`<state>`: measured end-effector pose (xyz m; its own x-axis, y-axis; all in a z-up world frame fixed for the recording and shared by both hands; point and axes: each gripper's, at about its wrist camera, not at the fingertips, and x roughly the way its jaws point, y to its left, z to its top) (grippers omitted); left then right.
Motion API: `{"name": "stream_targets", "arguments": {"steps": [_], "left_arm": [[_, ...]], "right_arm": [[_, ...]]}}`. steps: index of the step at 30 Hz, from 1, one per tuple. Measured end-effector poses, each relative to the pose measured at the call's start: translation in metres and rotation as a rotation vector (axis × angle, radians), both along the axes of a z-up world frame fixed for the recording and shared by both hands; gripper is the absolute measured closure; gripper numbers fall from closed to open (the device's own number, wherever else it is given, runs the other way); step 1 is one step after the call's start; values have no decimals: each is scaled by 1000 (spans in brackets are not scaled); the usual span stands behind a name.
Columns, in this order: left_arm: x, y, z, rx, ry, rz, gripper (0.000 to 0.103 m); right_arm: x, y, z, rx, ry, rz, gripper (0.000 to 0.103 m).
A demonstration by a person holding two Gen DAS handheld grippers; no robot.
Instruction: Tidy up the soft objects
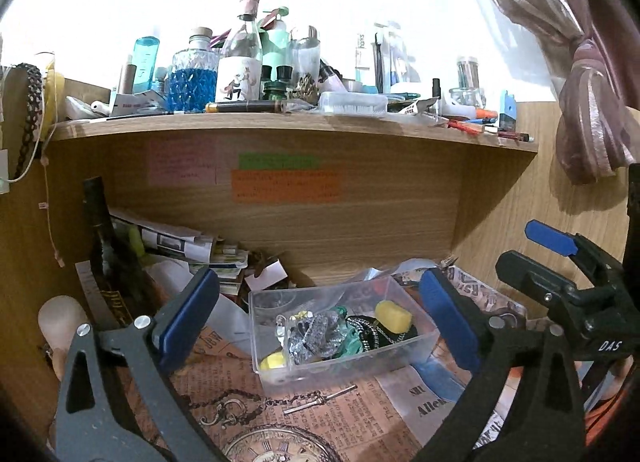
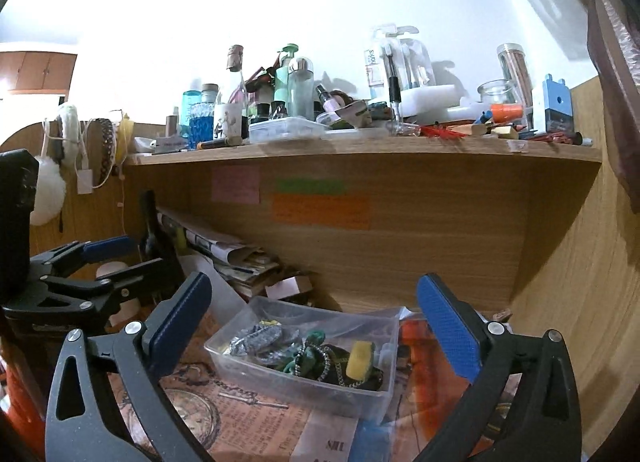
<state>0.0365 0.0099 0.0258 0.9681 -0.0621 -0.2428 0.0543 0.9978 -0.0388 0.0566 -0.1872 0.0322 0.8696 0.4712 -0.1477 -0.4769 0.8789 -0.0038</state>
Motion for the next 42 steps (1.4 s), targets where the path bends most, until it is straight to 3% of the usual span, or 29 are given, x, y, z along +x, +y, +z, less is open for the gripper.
{"name": "stream_targets", "arguments": {"steps": [42], "left_arm": [[1,-1,-8,5,15,10,0]], "right_arm": [[0,-2,-8,8,25,-17,0]]}}
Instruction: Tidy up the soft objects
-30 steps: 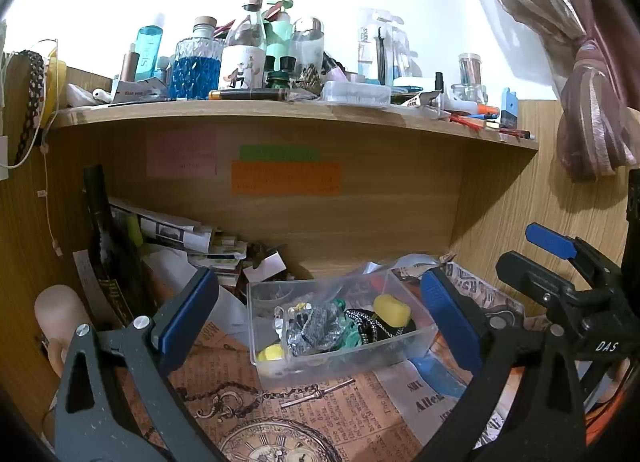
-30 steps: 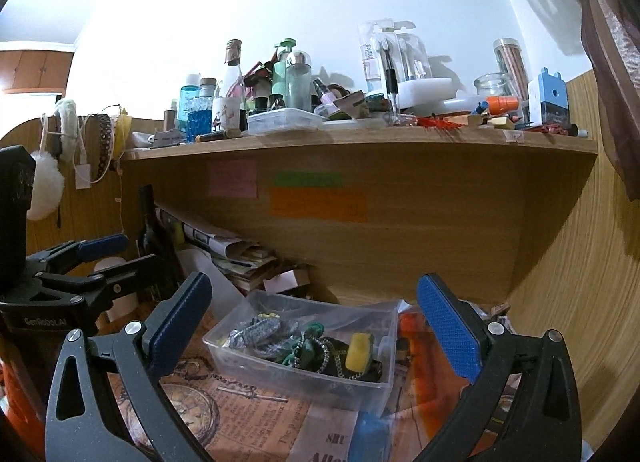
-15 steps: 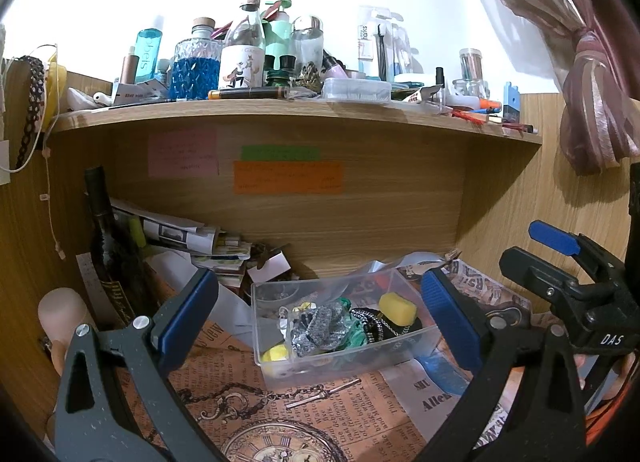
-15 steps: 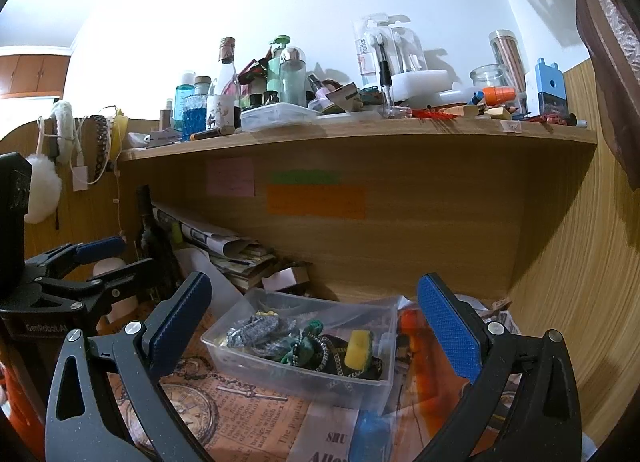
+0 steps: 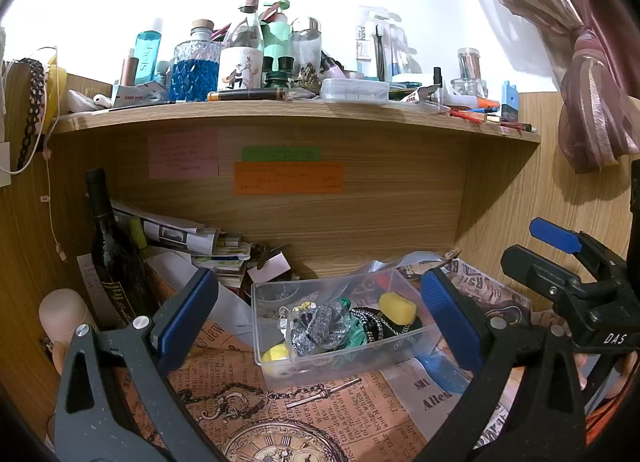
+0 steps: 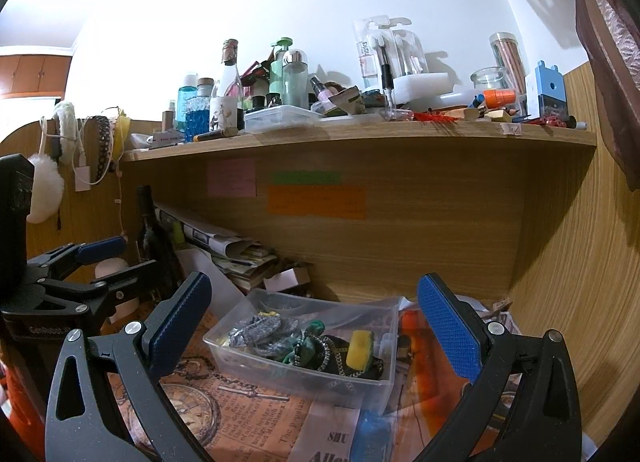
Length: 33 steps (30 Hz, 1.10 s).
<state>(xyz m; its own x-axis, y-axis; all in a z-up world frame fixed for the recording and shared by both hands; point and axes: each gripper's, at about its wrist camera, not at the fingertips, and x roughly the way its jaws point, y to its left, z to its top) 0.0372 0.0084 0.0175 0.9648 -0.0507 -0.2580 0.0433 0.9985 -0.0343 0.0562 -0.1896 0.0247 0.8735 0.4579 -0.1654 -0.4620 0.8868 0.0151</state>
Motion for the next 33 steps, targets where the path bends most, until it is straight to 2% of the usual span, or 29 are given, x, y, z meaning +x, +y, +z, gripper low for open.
{"name": "stream_targets", "arguments": {"steps": [33], "left_arm": [[6,5,-2,-3,4,-47,0]], "right_arm": [[4,1,-4,-6,21,6,0]]}}
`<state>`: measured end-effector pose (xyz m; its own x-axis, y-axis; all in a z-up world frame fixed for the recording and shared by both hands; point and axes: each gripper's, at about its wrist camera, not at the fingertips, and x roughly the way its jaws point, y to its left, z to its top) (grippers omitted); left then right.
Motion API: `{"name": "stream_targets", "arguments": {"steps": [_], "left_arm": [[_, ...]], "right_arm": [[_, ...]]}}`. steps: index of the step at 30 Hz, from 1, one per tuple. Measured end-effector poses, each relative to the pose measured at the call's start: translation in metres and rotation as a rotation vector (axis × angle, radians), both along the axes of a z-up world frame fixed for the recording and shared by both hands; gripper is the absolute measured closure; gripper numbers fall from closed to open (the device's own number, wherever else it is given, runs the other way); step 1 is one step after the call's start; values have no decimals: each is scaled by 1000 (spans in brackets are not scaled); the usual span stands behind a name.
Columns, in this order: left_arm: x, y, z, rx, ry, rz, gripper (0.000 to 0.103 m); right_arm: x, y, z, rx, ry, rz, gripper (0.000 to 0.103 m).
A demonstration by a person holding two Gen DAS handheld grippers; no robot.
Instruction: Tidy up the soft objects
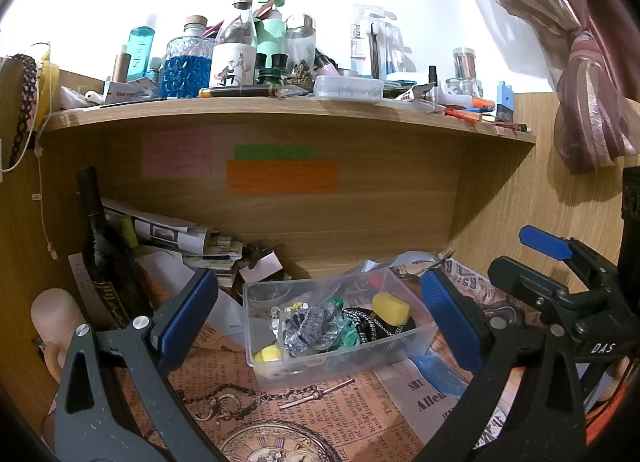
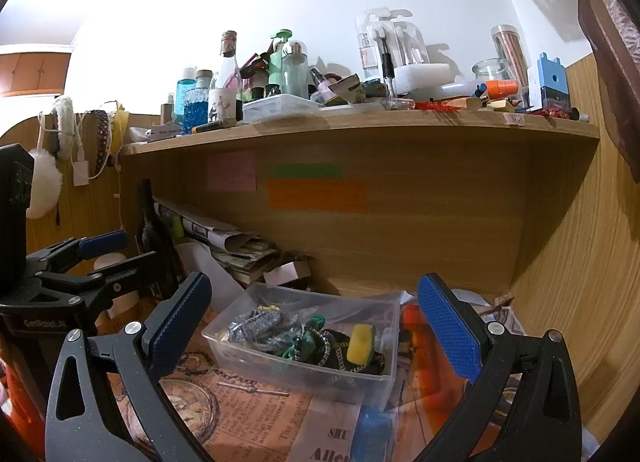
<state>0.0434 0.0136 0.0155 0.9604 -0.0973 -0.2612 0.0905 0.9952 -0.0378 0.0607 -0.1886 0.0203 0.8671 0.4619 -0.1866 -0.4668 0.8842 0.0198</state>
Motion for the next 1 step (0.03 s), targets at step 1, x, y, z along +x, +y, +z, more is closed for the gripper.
{"name": "stream_targets", "arguments": {"steps": [1], "left_arm": [[0,-1,0,0,0,2,0]], "right_arm": [[0,0,0,0,1,0,0]]}}
